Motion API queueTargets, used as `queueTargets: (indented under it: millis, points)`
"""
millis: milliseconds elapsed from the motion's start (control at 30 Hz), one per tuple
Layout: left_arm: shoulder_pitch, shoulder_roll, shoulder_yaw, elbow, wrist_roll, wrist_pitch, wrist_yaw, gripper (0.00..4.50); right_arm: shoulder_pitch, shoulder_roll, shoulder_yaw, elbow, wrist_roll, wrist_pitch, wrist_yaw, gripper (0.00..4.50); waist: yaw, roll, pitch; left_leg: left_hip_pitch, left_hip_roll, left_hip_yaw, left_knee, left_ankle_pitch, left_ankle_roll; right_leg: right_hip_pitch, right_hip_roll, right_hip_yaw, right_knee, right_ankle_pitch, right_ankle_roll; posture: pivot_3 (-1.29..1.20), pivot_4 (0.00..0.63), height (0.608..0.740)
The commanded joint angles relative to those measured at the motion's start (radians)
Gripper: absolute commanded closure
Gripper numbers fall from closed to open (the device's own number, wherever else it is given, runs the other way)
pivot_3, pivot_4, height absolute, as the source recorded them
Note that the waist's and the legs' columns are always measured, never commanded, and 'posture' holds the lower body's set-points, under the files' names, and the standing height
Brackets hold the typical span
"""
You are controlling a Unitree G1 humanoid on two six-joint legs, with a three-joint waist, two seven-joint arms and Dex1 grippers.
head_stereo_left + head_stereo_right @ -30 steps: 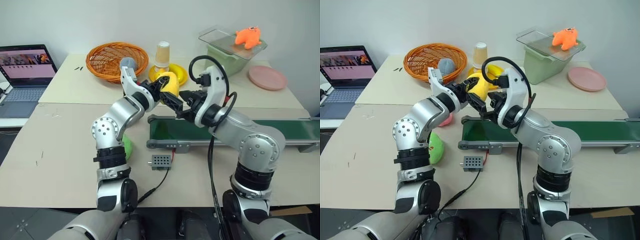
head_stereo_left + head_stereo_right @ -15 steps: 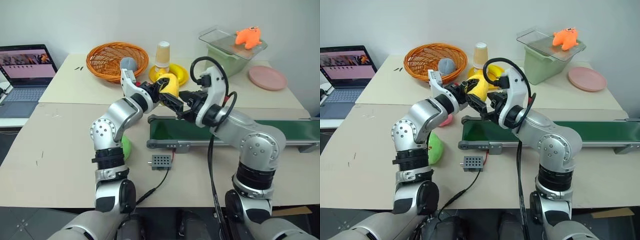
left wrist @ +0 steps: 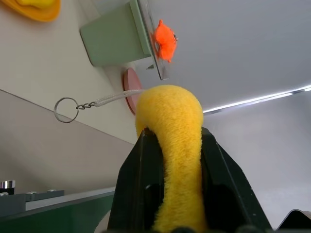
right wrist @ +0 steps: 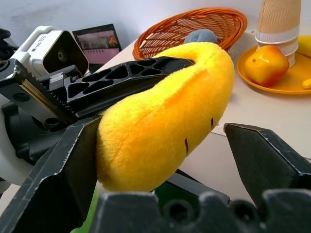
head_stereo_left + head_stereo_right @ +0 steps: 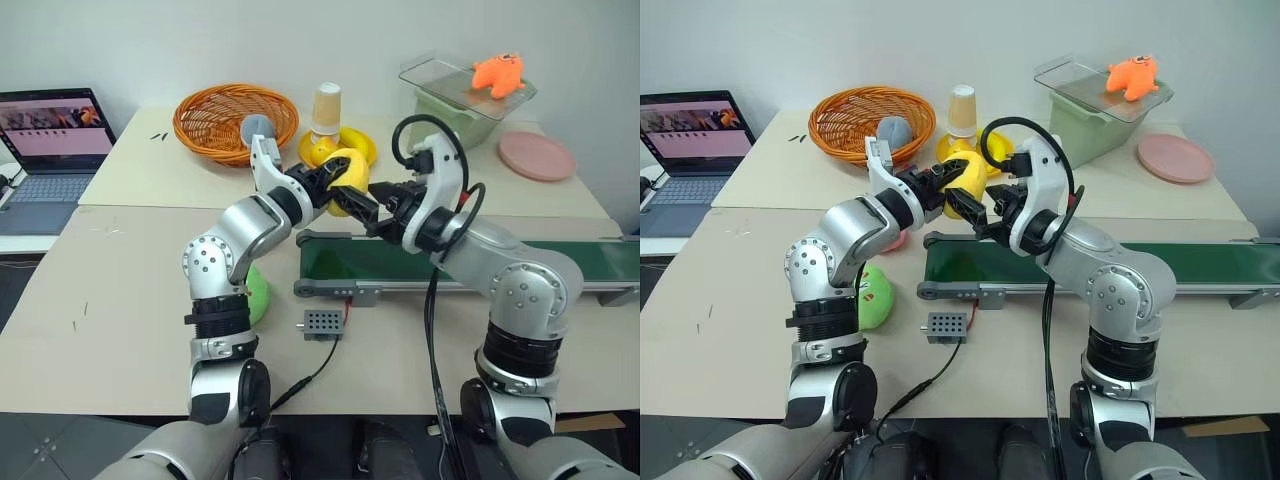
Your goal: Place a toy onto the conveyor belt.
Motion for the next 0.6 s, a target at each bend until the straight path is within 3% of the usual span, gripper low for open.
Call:
queueTargets:
  millis: [33,200,367,400,433,567,600]
  points:
    - [-0.029,-0.001,-0.023,-0.051,-0.037,-0.016,-0.006,3.80,0.005,-0.002,-0.010,-0.036,0.011,0.000,-0.006,1.41,0.000,0.000,0.000,0.000,0.000,0.000,0.000,0.000,0.000,0.000,0.000,0.000,0.000,0.000,0.000,0.00,0.150,0.734]
    - [-0.034,0.020,-0.034,-0.052,-0.042,-0.018,-0.013,3.80,0.007,-0.006,-0.007,-0.041,0.017,-0.001,-0.008,3.15,0.000,0.000,0.000,0.000,0.000,0.000,0.000,0.000,0.000,0.000,0.000,0.000,0.000,0.000,0.000,0.00,0.150,0.734]
    - [-0.034,0.056,-0.055,-0.057,-0.046,0.004,-0.028,3.80,0.006,-0.011,-0.006,-0.045,0.020,0.000,-0.009,4.49,0.000,0.000,0.000,0.000,0.000,0.000,0.000,0.000,0.000,0.000,0.000,0.000,0.000,0.000,0.000,0.00,0.150,0.734]
    - [-0.035,0.066,-0.059,-0.058,-0.054,0.013,-0.037,3.19,0.005,-0.013,-0.005,-0.044,0.019,-0.001,-0.008,4.50,-0.001,0.000,0.000,0.000,0.000,0.000,0.000,0.000,0.000,0.000,0.000,0.000,0.000,0.000,0.000,0.00,0.150,0.734]
    - [-0.035,0.078,-0.064,-0.064,-0.059,0.021,-0.045,3.03,0.006,-0.013,-0.005,-0.045,0.020,-0.001,-0.009,4.50,-0.001,0.000,0.000,0.000,0.000,0.000,0.000,0.000,0.000,0.000,0.000,0.000,0.000,0.000,0.000,0.00,0.150,0.734]
    - [-0.071,0.120,-0.047,-0.051,-0.113,0.024,-0.042,1.58,0.005,-0.018,-0.001,-0.044,0.018,-0.003,-0.008,4.50,-0.001,0.000,0.000,0.000,0.000,0.000,0.000,0.000,0.000,0.000,0.000,0.000,0.000,0.000,0.000,0.00,0.150,0.734]
    - [-0.089,0.139,-0.037,-0.048,-0.132,0.022,-0.038,1.58,0.006,-0.022,0.000,-0.047,0.016,-0.002,-0.008,4.50,0.000,0.000,0.000,0.000,0.000,0.000,0.000,0.000,0.000,0.000,0.000,0.000,0.000,0.000,0.000,0.00,0.150,0.734]
